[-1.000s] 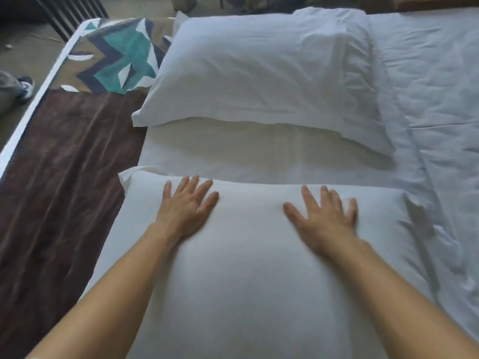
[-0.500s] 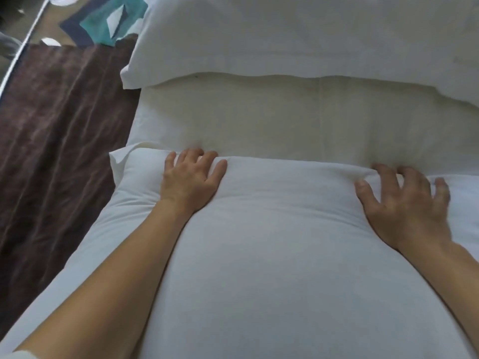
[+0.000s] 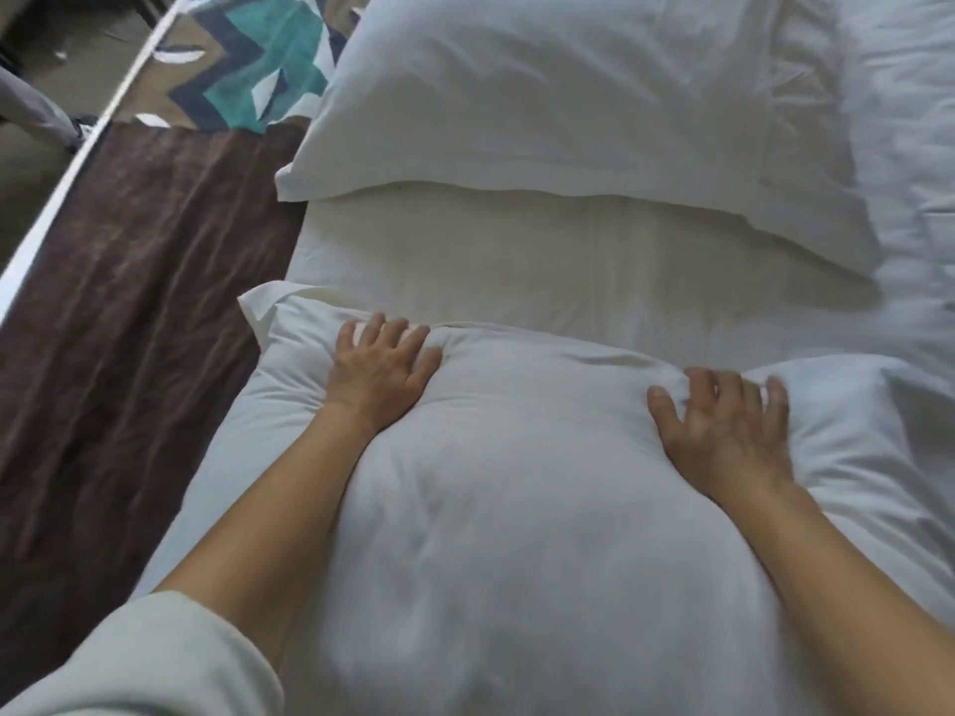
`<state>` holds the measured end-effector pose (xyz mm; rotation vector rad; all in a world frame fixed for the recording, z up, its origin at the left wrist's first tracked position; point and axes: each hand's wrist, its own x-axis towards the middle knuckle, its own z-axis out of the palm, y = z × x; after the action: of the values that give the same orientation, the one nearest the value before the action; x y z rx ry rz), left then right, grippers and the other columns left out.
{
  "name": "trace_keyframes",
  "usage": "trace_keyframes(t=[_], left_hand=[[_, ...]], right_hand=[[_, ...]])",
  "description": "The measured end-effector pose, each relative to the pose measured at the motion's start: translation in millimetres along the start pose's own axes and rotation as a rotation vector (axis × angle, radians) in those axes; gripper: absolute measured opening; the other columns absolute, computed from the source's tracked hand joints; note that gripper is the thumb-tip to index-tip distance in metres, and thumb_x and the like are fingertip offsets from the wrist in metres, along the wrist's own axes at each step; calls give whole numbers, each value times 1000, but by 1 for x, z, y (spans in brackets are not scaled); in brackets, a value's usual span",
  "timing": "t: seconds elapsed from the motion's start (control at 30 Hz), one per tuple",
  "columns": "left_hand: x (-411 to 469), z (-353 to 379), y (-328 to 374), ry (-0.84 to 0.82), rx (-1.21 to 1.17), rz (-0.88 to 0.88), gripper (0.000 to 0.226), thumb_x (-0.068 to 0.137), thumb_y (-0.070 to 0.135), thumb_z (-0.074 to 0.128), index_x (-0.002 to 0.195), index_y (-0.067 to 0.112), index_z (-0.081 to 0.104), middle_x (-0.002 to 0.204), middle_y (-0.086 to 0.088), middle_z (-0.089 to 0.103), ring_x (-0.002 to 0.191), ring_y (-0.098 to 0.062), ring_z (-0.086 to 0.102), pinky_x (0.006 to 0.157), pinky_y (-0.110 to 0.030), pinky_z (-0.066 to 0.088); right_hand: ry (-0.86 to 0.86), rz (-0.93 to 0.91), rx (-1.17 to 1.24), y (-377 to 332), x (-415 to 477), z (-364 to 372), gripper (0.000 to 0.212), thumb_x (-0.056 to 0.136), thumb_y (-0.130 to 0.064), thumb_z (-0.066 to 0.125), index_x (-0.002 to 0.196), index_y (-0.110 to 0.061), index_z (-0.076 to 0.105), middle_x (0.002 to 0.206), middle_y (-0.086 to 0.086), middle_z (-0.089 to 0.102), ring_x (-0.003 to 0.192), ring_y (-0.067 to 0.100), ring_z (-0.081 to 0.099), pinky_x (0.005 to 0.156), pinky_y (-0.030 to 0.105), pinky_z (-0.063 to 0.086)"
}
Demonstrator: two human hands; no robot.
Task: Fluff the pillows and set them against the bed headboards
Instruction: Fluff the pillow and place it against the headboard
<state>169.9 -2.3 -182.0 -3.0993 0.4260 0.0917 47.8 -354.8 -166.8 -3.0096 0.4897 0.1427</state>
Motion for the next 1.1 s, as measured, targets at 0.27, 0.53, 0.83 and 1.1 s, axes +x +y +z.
trace_keyframes(t=[0.27,0.53,0.83,1.1], left_hand=[[-77,-75,-2,-106,-91,6,69,91,67,33,139,26,58,147,-15,54,117,-40,63,94,-54,50],[-147,-153,-4,-45,-333,-19,66,79,77,44,130,37,55,138,-5,44,130,-30,46,102,-44,46],[-230,-225,-13,-169,-392,-108,94,54,90,52,138,49,41,118,-3,47,107,-34,50,94,-50,51],[-282,-234,-25,-174,-401,-115,104,61,79,74,150,45,32,118,-6,49,107,-32,53,94,-45,50]], right_hand=[[70,-27,-39,-3,-91,-76,53,90,-53,43,106,-5,61,100,24,66,98,43,63,107,59,31],[104,-22,-70,-1,-163,-135,54,86,-53,42,106,-9,65,100,21,66,94,41,64,103,57,33],[415,-59,-6,-4,-290,-172,41,88,-43,54,105,-10,71,109,18,64,104,40,57,104,55,34],[373,-156,-46,-4,-330,-199,25,79,-31,52,88,-19,72,81,7,64,77,34,62,87,50,36]])
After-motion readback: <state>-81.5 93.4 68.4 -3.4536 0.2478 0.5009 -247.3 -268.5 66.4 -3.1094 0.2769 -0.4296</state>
